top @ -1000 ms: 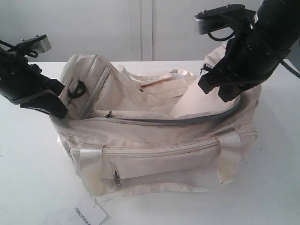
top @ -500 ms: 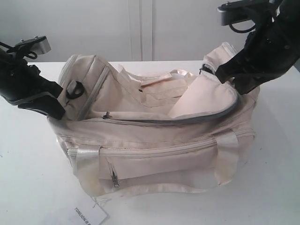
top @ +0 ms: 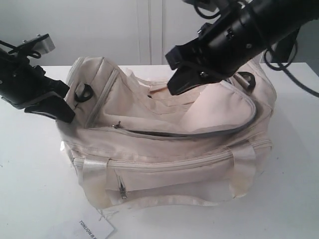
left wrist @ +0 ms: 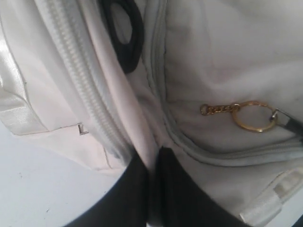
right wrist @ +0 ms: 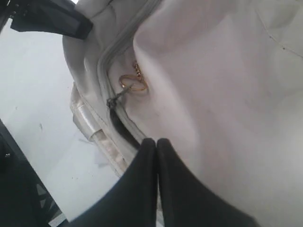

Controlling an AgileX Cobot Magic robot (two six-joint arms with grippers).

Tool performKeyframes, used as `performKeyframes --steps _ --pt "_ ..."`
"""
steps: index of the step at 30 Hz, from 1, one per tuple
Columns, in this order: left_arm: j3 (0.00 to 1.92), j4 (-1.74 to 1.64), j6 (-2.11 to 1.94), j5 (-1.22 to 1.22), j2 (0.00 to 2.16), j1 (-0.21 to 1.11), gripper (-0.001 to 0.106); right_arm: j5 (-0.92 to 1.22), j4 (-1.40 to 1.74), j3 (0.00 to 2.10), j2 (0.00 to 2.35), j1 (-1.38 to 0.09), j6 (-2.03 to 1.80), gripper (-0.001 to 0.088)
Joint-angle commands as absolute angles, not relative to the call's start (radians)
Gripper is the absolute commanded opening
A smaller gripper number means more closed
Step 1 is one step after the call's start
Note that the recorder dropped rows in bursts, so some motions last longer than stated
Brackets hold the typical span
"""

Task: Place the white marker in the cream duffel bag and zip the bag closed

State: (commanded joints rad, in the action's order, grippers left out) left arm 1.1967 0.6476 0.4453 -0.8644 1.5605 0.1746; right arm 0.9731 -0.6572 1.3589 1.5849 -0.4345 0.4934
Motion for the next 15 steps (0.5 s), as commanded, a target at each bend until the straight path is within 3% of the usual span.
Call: performKeyframes --steps 4,11,15 --pt "1.197 0.820 0.548 -0.864 1.560 0.175 0.000 0.934 -0.675 1.359 1.663 -0.501 0.493 0.0232" --pt "1.197 0.890 0.584 -0.866 1.560 0.175 0.000 0.937 -0.681 1.359 1.703 -0.519 0.422 0.0317" --pt "1.197 0.890 0.592 -0.866 1.560 0.175 0.000 0.937 -0.685 1.359 1.702 -0.519 0.415 0.0317"
